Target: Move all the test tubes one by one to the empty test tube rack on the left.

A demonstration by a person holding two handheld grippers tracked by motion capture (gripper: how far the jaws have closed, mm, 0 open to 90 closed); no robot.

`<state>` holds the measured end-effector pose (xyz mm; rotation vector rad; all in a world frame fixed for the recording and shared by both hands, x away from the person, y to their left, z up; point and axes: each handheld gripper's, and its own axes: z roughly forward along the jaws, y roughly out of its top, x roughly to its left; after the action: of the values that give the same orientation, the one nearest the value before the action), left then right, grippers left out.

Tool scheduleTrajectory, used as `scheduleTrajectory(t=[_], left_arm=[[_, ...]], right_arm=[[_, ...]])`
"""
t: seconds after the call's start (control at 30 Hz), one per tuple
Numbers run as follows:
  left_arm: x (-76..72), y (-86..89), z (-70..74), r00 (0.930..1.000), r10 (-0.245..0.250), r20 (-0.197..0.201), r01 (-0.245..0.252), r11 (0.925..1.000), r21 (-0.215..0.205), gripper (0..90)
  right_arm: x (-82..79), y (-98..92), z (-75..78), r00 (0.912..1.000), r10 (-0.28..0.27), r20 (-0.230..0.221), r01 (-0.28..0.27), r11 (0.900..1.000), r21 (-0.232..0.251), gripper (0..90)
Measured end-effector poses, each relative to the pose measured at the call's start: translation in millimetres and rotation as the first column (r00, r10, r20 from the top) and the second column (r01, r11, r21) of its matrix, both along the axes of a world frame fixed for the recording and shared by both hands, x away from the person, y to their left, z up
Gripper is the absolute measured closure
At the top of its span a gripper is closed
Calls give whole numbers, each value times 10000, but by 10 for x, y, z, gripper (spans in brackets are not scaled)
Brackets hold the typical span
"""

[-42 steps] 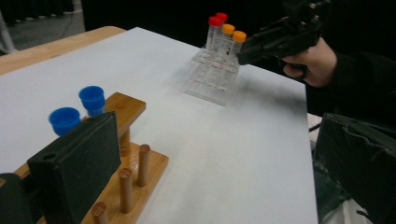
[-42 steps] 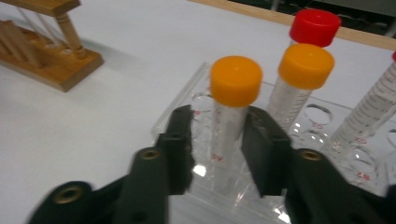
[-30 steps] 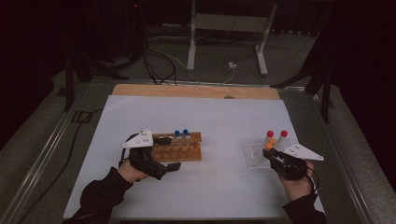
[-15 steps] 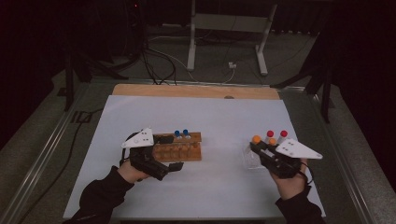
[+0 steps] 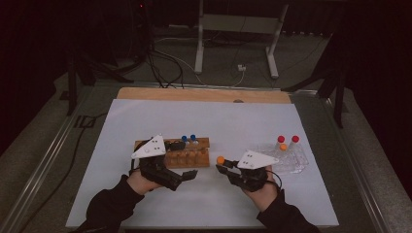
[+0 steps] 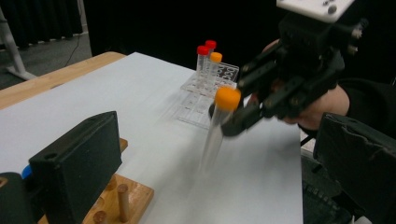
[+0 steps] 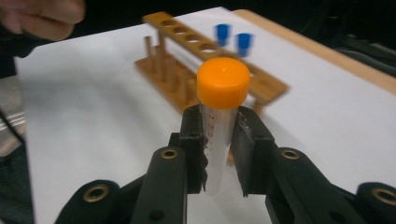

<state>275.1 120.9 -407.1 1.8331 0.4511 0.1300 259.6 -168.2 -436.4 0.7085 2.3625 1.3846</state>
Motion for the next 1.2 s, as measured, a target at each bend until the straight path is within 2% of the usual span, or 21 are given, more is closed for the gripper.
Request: scheduleTrajectory(t=[0.1, 0.33, 0.37, 0.4, 0.43, 0.5, 0.6, 0.63, 0.73, 0.77, 0.87, 1.0, 1.07, 1.2], left_arm=[[-17, -35, -17, 9999, -118, 10, 118, 9999, 72, 19], [-56, -110, -64, 9992, -382, 153, 379, 9991, 167, 71], [-58, -115, -70, 9986, -478, 208, 474, 9987, 202, 128], [-64, -120, -77, 9985, -455, 307, 448, 9988, 221, 128], [-65, -125, -85, 9983, -513, 288, 508, 9985, 190, 166], [-63, -137, -103, 9982, -527, 273, 521, 9984, 235, 179], [-63, -147, -128, 9978, -573, 345, 563, 9979, 307, 263], [-66, -151, -135, 9977, -541, 407, 526, 9979, 371, 338], [-70, -165, -152, 9971, -594, 472, 571, 9972, 487, 387], [-71, -170, -158, 9969, -622, 492, 597, 9969, 512, 458], [-75, -184, -175, 9958, -695, 603, 653, 9956, 676, 534], [-79, -192, -196, 9935, -754, 858, 674, 9934, 932, 600], [-77, -194, -201, 9931, -810, 847, 726, 9926, 978, 666], [-73, -194, -206, 9928, -800, 887, 711, 9924, 1001, 708]], right_arm=[[-10, 128, -31, 9988, 450, -182, -450, 9990, -6, 747], [-25, 267, -63, 9955, 857, -411, -860, 9963, -49, 747], [-22, 295, -67, 9947, 933, -439, -936, 9956, -42, 747], [-22, 295, -67, 9947, 933, -439, -936, 9956, -42, 747], [-22, 308, -67, 9941, 972, -484, -975, 9952, -38, 747], [-23, 335, -63, 9932, 1058, -480, -1060, 9944, -20, 747], [-36, 375, -54, 9919, 1180, -463, -1183, 9930, -28, 747], [-41, 395, -48, 9911, 1237, -483, -1239, 9923, -6, 747], [-45, 412, -43, 9906, 1285, -477, -1286, 9917, -6, 747], [-50, 427, -41, 9899, 1330, -486, -1332, 9911, -3, 747], [-59, 445, -43, 9891, 1385, -494, -1387, 9903, -12, 747], [-64, 452, -41, 9889, 1400, -499, -1402, 9901, -5, 747], [-64, 448, -33, 9890, 1405, -454, -1407, 9900, -14, 747], [-65, 449, -31, 9886, 1423, -489, -1425, 9898, -13, 746]])
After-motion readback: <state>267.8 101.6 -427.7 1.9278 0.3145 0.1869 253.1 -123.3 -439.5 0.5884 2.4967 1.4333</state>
